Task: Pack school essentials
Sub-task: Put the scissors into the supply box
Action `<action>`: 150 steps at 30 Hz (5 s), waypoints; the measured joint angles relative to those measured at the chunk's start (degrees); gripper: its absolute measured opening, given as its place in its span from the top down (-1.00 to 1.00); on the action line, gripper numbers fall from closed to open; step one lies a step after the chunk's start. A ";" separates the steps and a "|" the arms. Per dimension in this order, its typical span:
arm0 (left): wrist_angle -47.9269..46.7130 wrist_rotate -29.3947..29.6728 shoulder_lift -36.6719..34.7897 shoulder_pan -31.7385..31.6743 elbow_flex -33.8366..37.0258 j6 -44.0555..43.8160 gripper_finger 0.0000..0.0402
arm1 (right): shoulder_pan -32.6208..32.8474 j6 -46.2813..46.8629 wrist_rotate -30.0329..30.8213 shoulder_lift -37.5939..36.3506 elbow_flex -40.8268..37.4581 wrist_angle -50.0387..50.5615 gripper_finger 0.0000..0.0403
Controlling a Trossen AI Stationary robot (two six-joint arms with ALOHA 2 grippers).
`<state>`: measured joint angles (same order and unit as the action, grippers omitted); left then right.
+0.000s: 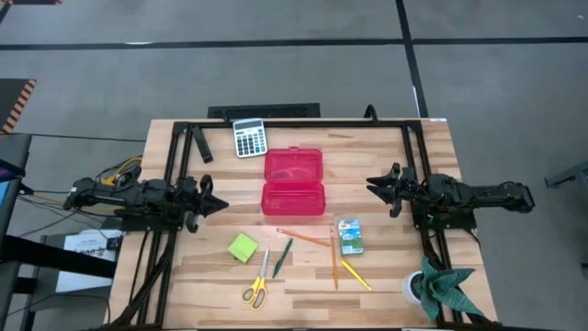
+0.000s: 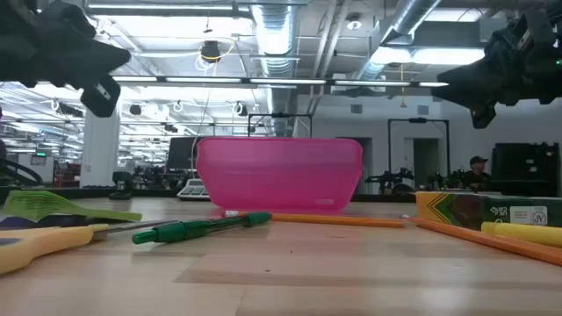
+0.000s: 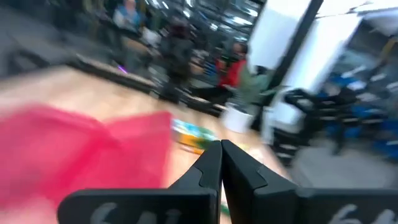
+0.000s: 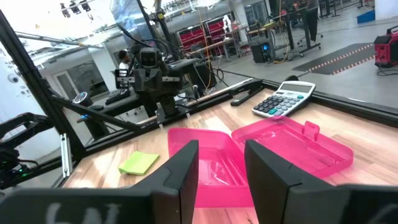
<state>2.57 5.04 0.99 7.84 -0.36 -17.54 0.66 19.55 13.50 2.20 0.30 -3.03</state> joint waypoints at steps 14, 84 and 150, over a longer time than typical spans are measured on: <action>1.00 0.91 0.01 -0.01 0.00 -4.09 1.00 | -0.02 -0.01 0.02 0.00 0.02 0.00 0.31; -37.94 5.99 88.32 40.40 -64.08 -79.68 -0.14 | 8.56 -0.43 -13.04 41.25 41.28 12.39 -0.09; -30.39 20.59 97.07 53.57 -64.04 -97.59 -0.14 | 10.75 -54.52 -34.29 136.50 102.56 18.54 0.07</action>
<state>-27.81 25.64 98.06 61.41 -64.40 -115.13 11.41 -34.97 -20.80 138.70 102.86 15.52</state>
